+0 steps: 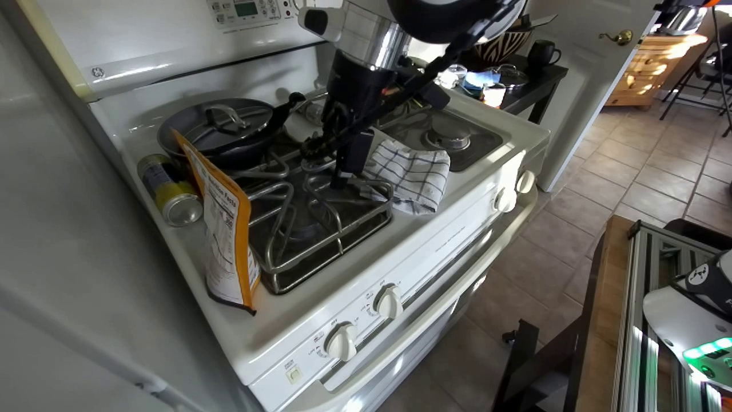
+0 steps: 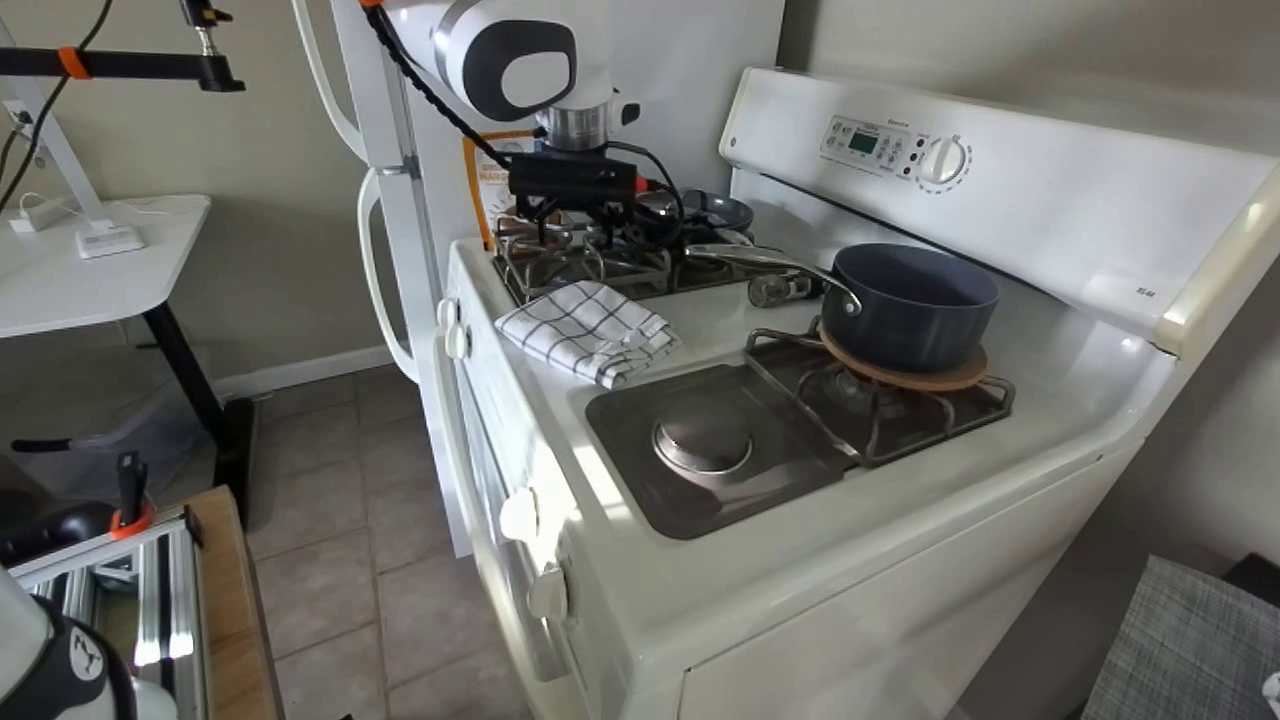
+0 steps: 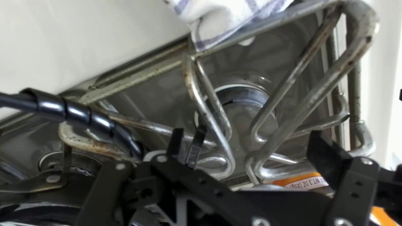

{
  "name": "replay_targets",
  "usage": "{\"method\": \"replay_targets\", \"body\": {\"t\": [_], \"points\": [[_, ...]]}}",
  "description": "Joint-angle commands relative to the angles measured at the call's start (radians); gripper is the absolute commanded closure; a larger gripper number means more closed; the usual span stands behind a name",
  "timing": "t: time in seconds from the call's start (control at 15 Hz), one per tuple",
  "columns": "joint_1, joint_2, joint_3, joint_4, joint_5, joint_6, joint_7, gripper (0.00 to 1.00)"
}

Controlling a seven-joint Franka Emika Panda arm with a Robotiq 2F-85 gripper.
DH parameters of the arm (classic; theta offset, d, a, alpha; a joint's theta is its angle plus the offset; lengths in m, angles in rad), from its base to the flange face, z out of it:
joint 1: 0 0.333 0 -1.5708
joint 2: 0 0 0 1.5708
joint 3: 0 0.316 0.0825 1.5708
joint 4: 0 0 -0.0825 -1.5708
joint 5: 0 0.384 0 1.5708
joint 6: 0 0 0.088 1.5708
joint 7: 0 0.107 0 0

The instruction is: Put the stove cover on the stove plate in the front right

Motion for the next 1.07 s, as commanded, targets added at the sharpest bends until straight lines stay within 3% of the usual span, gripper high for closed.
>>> {"method": "replay_targets", "body": {"t": [0.0,0.2,0.53,1.0], "points": [[-0.017,-0.006,0.017,-0.053,-0.045,0.117,0.009,0.00],[-0.037,0.005,0.049,-0.072,0.022,0.204,-0.050,0.00],[-0.099,0.022,0.152,-0.065,0.303,0.225,-0.286,0.00],[-0.104,0.001,0.130,-0.088,0.396,0.165,-0.310,0.00]]}}
